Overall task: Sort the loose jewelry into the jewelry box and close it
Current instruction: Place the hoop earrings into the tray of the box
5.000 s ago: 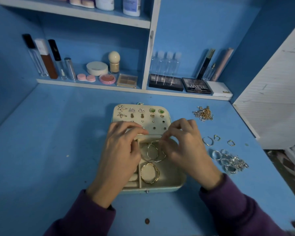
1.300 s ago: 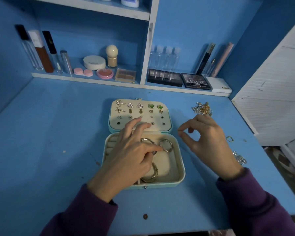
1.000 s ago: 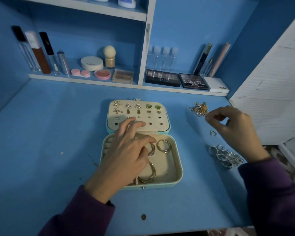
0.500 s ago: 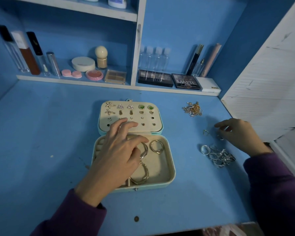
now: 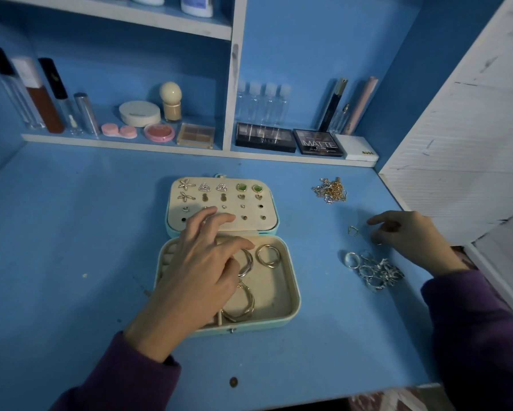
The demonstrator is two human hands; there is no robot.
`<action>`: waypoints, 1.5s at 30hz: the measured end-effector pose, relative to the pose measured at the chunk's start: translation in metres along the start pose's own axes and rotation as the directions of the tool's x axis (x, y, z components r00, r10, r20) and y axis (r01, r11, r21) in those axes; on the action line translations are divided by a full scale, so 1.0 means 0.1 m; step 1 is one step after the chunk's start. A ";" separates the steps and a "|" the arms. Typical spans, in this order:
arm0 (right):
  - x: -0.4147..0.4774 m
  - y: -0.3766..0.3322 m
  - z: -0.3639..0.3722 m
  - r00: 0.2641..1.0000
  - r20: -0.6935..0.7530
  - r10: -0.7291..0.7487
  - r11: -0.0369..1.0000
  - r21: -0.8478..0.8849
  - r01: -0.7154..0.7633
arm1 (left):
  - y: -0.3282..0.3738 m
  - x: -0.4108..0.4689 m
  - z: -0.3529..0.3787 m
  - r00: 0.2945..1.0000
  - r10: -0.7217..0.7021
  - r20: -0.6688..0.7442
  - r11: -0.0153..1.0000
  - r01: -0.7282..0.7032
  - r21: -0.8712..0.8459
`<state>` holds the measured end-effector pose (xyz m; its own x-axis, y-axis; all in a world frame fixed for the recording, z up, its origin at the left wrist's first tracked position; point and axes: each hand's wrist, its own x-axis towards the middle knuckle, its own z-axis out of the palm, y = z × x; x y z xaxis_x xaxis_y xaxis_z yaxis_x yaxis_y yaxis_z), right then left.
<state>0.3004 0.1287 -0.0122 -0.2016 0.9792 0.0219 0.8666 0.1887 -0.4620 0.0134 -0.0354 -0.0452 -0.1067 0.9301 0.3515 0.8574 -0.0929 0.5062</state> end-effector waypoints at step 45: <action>-0.03 0.14 0.18 0.998 -0.034 0.053 0.651 0.759 -0.009 | 1.24 1.34 1.03 0.917 -0.068 0.392 0.994 0.094 -0.048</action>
<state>0.3046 0.1266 -0.0347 -0.1399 0.9898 0.0275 0.2194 0.0581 -0.9739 0.1573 0.1138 -0.0162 0.0416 0.9989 -0.0207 0.8183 -0.0222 0.5743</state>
